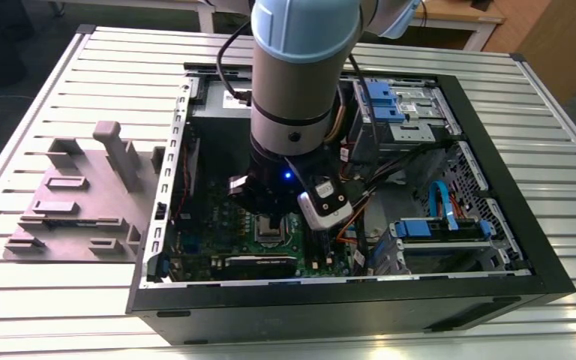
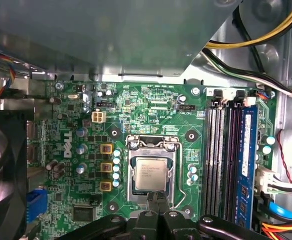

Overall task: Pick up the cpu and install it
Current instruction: 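Install the first cpu locking lever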

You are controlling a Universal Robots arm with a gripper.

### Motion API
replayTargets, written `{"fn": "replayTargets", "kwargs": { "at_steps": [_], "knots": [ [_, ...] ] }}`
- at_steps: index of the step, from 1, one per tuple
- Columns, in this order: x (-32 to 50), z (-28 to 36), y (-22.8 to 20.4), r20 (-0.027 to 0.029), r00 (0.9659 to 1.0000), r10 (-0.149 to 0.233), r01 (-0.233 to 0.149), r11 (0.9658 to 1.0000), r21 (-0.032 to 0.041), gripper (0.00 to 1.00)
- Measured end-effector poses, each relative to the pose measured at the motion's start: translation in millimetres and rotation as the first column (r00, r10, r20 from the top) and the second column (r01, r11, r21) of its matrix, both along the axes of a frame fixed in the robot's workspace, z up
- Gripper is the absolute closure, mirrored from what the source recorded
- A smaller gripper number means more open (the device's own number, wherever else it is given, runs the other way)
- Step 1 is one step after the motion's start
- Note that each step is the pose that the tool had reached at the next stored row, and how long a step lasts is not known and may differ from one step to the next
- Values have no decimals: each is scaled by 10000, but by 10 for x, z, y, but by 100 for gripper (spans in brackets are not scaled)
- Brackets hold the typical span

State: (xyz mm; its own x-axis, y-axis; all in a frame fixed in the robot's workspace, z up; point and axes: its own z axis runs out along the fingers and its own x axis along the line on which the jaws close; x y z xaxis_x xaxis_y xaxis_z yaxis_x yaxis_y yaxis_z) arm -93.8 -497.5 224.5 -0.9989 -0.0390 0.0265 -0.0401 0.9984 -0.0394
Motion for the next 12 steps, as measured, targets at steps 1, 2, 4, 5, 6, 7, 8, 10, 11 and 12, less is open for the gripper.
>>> {"fn": "replayTargets", "kwargs": {
  "at_steps": [1,2,4,5,6,7,8,10,11,12],
  "knots": [
    [0,1,0,0,10000,-1,1,10000,2,90],
    [0,1,1,1,10000,-3,3,10000,3,90],
    [0,14,0,-1,10000,-9,9,10000,-2,90],
    [0,18,0,-1,10000,-10,10,10000,-1,90],
    [0,18,0,0,10000,-11,11,10000,2,90],
    [0,17,1,1,10000,-10,10,10000,2,90],
    [0,18,0,1,10000,-10,10,10000,2,90],
    [0,31,0,0,10000,-10,10,10000,0,90],
    [0,31,0,0,10000,-11,11,10000,0,90],
    [0,32,0,0,10000,-10,10,10000,0,90]
  ]
}}
